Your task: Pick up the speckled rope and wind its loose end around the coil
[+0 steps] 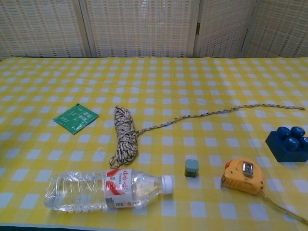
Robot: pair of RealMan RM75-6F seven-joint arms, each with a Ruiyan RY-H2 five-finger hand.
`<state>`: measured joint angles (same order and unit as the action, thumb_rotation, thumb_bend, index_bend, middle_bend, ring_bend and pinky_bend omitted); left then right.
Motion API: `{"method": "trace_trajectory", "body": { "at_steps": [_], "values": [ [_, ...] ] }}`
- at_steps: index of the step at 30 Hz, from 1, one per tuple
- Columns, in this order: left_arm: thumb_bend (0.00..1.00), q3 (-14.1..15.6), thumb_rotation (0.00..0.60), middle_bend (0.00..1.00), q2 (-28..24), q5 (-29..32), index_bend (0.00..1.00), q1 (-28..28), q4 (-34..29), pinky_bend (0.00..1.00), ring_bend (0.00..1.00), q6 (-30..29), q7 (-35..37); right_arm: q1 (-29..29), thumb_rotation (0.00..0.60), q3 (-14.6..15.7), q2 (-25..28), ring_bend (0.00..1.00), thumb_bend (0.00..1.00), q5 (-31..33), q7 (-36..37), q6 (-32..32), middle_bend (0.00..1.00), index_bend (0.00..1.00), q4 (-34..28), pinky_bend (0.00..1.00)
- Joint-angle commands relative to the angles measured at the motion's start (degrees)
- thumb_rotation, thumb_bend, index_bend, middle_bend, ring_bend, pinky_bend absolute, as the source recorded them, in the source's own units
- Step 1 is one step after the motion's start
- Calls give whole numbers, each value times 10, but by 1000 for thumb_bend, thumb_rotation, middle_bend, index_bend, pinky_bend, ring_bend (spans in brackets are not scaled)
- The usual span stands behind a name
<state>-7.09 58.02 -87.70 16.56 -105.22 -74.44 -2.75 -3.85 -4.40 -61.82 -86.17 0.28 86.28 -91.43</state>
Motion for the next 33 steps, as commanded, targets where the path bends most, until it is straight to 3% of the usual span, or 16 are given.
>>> {"method": "trace_trajectory", "body": {
  "at_steps": [1,10,14,22,33],
  "values": [
    [163,-21,600,98,-3,-4,100,40,-22,38,85,38,-4,0,600,0,0,71,420,0,0,-1,0,0,0,0],
    [162,-54,600,99,52,25,84,147,-57,38,85,144,-64,-3,600,1,1,72,421,-1,-5,-5,0,0,-5,0],
    [159,-65,600,97,105,57,68,190,-39,29,71,175,-109,-3,600,1,2,71,420,2,-7,-8,0,0,-6,0],
    [157,-64,600,51,185,124,34,254,0,0,25,229,-162,-5,600,2,3,70,421,5,-12,-14,0,0,-11,0],
    [157,-47,600,33,287,216,36,300,80,0,11,236,-240,-5,600,3,5,70,421,7,-9,-19,0,0,-12,0]
  ]
}}
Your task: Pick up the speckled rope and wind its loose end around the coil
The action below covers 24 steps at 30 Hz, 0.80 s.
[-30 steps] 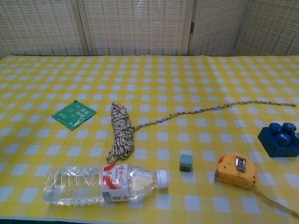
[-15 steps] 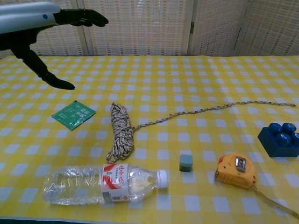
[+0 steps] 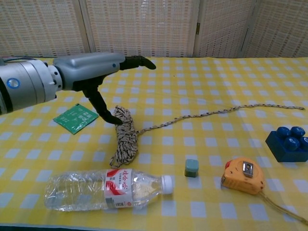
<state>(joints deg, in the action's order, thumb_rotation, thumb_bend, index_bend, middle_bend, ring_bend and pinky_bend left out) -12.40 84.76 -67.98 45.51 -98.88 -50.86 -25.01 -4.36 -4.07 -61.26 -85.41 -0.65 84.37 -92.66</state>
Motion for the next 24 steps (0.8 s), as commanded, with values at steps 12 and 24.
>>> {"method": "trace_trajectory", "body": {
  "at_steps": [12,24],
  "values": [
    [156,5,600,28,109,102,35,47,68,0,4,-18,-67,-3,600,1,-2,68,420,-2,1,-3,0,0,0,0],
    [157,-8,600,27,176,150,48,72,165,0,4,-16,-56,-2,600,3,-4,69,421,0,7,-6,0,0,5,0]
  ]
}}
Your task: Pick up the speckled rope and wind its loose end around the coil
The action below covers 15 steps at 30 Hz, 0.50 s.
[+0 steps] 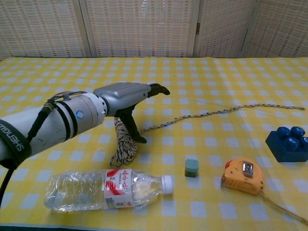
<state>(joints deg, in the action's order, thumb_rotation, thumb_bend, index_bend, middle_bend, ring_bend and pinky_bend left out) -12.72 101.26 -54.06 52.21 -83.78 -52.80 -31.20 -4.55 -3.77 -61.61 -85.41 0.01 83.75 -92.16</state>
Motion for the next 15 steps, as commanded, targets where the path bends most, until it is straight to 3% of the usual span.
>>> {"method": "trace_trajectory", "body": {
  "at_steps": [1,6,15],
  "values": [
    [157,-7,600,27,16,14,49,7,20,0,4,2,6,-1,600,0,0,69,421,-1,0,0,0,0,0,0],
    [157,-7,600,27,39,34,52,16,53,0,4,-2,-8,-1,600,0,1,69,420,-2,-1,0,0,0,-1,0],
    [157,27,600,10,33,71,18,11,74,0,0,-34,-95,1,600,1,-1,68,420,0,0,2,0,0,-1,0]
  ]
}}
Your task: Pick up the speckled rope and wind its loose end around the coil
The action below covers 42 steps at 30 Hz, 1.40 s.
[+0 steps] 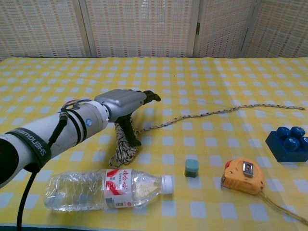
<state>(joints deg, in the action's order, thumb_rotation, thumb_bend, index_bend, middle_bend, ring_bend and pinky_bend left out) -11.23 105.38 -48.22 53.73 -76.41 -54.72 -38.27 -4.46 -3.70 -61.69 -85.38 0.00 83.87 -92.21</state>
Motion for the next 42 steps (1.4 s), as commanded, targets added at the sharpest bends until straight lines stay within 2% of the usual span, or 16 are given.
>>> {"method": "trace_trajectory", "body": {
  "at_steps": [1,6,11,16,20,22,25,30,42],
  "values": [
    [157,17,600,6,-11,13,11,-6,0,0,0,-22,-35,0,600,0,0,69,421,0,0,1,0,0,0,0],
    [158,27,600,0,-31,24,0,-23,-13,0,0,-49,-58,0,600,0,0,68,421,-4,-3,3,0,0,-4,0],
    [158,13,600,0,-43,32,5,-40,-6,0,6,-50,-21,-1,600,0,1,67,421,-8,-8,5,0,0,-10,0],
    [159,-2,600,22,-51,47,69,-45,22,23,49,-30,5,2,600,1,3,67,420,-9,-10,9,0,0,-15,0],
    [159,-12,600,110,-58,46,174,-51,26,93,125,-26,30,4,600,2,4,67,421,-9,-11,13,0,0,-17,0],
    [159,-13,600,194,-65,40,257,-56,19,171,210,-19,47,5,600,3,3,68,421,-10,-10,13,0,0,-17,0],
    [160,-12,600,258,-72,31,326,-60,5,273,279,-7,69,6,600,3,3,68,420,-11,-7,14,0,0,-16,0],
    [161,-8,600,305,-67,24,371,-60,5,325,321,-6,72,8,600,4,3,67,420,-10,-3,15,0,0,-13,0],
    [170,-12,600,350,-46,37,399,-64,33,402,372,-12,76,10,600,5,0,66,421,-7,6,13,0,0,-5,0]
  ]
}}
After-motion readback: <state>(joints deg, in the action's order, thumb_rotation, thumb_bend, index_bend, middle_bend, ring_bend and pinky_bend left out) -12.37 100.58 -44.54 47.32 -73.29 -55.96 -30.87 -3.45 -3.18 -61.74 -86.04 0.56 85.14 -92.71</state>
